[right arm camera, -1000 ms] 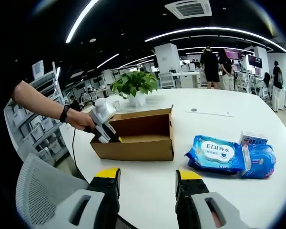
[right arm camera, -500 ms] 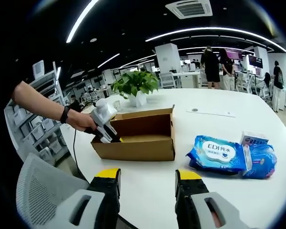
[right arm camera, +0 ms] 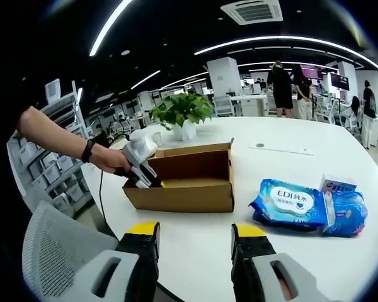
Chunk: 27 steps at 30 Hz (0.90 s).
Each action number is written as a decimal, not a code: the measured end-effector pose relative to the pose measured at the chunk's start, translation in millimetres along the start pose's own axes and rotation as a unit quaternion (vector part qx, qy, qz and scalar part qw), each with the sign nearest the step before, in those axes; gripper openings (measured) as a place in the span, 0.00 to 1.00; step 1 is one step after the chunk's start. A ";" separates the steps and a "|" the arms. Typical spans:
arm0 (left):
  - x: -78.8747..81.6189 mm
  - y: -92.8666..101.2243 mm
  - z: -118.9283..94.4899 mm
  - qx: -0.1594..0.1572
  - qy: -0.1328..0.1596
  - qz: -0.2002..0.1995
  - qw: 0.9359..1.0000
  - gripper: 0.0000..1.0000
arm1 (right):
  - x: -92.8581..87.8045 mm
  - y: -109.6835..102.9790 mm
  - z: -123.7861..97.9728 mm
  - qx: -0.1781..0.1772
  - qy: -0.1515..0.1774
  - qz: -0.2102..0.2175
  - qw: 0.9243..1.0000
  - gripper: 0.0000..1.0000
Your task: Operate the shoe box by opening the lid, removing the specified soft item, and placing it in the target area until the item is outside and the box remains undamaged.
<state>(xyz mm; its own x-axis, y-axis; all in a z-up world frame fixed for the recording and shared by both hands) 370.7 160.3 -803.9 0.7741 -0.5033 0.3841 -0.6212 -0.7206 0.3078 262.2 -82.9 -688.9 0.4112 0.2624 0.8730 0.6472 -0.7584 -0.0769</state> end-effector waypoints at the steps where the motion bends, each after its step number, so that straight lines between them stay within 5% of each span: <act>1: 0.0 0.1 0.0 0.000 0.000 0.000 1.000 0.22 | 0.0 0.2 -0.1 0.000 0.000 0.000 1.000 0.43; 27: 5.5 -8.5 1.1 0.044 0.004 0.015 0.999 0.20 | -5.9 -0.3 0.7 0.001 -0.007 0.008 1.000 0.42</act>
<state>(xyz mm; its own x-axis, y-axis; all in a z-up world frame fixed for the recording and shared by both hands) 380.4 163.2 -805.4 0.7543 -0.5220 0.3983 -0.6308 -0.7445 0.2188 260.1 -83.8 -694.4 0.4303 0.2583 0.8650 0.6412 -0.7619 -0.0915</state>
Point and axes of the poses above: the point that each gripper's makers call its tool centre point, and the gripper's own axes: z roughly forward along the fingers, y roughly to its right, x roughly out of its top, the point moved 4 cm from there along -z, roughly backward along the fingers, and after that the axes turned 10 degrees about -z, right-handed, at the moved point
